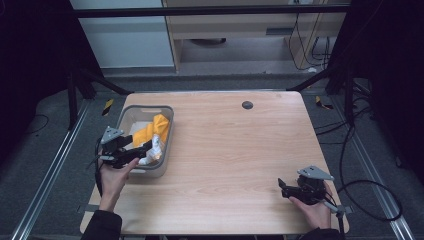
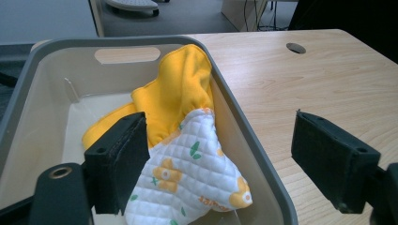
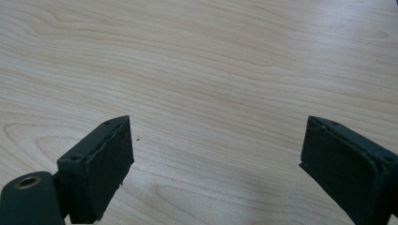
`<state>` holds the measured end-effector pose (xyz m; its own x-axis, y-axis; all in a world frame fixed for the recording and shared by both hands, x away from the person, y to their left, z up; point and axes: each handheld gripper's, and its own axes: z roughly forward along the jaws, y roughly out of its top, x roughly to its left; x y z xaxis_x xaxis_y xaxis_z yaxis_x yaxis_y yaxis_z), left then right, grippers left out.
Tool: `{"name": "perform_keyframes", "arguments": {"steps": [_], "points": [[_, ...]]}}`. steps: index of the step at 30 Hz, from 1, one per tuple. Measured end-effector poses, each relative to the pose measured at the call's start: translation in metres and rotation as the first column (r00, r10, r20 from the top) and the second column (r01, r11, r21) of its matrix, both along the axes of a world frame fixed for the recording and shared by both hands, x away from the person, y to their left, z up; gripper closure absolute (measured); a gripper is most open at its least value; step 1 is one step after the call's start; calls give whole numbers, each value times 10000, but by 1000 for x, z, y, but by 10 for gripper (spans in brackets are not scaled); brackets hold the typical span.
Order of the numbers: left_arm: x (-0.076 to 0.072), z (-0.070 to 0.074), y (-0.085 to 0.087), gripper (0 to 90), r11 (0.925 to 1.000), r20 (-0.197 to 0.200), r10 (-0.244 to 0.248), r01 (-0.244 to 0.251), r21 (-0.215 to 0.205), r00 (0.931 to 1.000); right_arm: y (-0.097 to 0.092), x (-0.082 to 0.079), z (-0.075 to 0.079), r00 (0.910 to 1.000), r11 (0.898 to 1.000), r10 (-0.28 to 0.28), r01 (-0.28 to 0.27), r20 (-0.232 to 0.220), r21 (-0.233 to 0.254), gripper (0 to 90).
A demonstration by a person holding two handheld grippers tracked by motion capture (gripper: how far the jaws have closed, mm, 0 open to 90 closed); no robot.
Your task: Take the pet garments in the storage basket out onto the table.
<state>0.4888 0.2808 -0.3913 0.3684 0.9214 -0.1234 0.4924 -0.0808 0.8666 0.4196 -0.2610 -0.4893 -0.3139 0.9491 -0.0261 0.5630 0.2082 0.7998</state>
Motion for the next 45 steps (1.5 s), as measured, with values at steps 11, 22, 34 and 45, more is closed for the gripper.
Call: {"name": "perform_keyframes", "arguments": {"steps": [11, 22, 34, 45], "points": [[13, 6, -6, 199, 9996, -191, 97, -92, 248, 9998, 1, 0, 0, 10000, 10000, -19, 19, -46, -13, 95], [23, 8, -9, 213, 9988, -474, 124, -102, 473, 9988, 1, -1, 0, 10000, 10000, 6, -6, -64, -33, 95], [32, 9, -7, 225, 9967, -943, 310, -237, 776, 9951, 0, 0, 0, 10000, 10000, 2, -3, -44, -98, 96], [43, 5, -14, 237, 9908, -1548, 288, -78, 1350, 9875, 0, 1, 0, 9999, 10000, 19, -20, -105, -55, 96]]}}
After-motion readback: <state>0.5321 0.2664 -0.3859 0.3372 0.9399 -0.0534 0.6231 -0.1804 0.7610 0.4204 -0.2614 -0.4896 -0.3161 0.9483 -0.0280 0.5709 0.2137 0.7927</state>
